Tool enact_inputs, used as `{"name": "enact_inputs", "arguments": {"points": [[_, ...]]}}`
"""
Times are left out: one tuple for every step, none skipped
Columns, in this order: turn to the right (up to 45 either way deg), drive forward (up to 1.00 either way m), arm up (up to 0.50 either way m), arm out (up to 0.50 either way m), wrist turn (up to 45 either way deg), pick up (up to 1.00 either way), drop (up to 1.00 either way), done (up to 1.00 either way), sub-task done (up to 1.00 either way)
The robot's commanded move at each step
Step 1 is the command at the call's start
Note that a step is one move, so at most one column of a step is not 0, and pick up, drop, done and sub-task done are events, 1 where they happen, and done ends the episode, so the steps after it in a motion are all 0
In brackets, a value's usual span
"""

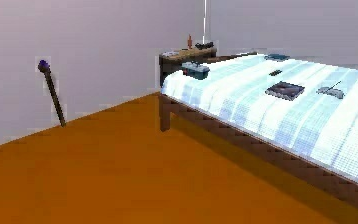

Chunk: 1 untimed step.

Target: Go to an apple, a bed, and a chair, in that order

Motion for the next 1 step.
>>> {"name": "enact_inputs", "arguments": {"points": [[-15.0,0.00,0.00,0.00,0.0,0.00,0.00,0.00,0.00]]}}
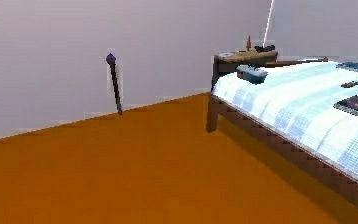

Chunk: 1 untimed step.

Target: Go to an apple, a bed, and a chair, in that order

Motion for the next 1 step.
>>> {"name": "enact_inputs", "arguments": {"points": [[0.0,0.20,0.00,0.00,0.0,0.00,0.00,0.00,0.00]]}}
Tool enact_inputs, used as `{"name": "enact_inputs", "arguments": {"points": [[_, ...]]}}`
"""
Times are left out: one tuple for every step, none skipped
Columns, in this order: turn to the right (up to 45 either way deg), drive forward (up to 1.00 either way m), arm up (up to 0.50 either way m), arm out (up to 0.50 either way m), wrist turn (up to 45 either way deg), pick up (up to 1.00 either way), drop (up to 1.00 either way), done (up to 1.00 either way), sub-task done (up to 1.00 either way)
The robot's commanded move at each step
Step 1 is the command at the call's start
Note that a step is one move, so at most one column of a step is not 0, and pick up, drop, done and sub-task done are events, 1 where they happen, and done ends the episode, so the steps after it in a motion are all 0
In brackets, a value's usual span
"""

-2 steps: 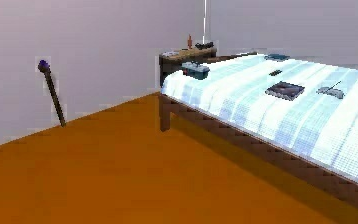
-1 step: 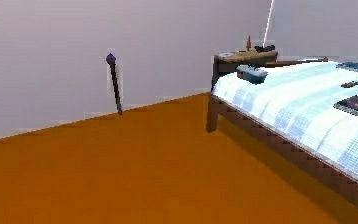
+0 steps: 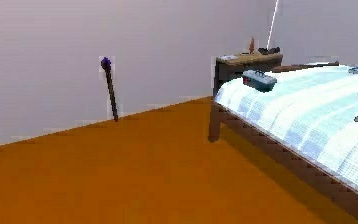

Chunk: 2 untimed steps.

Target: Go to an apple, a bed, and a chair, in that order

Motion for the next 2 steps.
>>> {"name": "enact_inputs", "arguments": {"points": [[-42.0,0.00,0.00,0.00,0.0,0.00,0.00,0.00,0.00],[0.0,0.90,0.00,0.00,0.0,0.00,0.00,0.00,0.00]]}}
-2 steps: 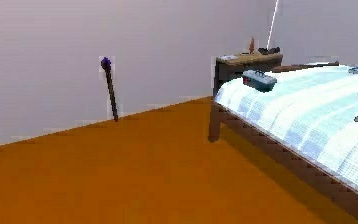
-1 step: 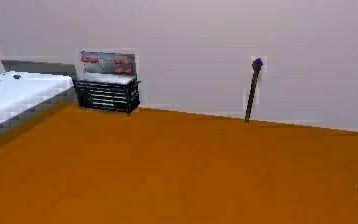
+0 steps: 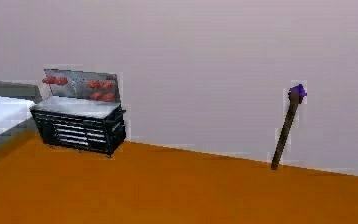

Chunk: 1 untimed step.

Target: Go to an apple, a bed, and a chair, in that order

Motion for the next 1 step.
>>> {"name": "enact_inputs", "arguments": {"points": [[-45.0,0.00,0.00,0.00,0.0,0.00,0.00,0.00,0.00]]}}
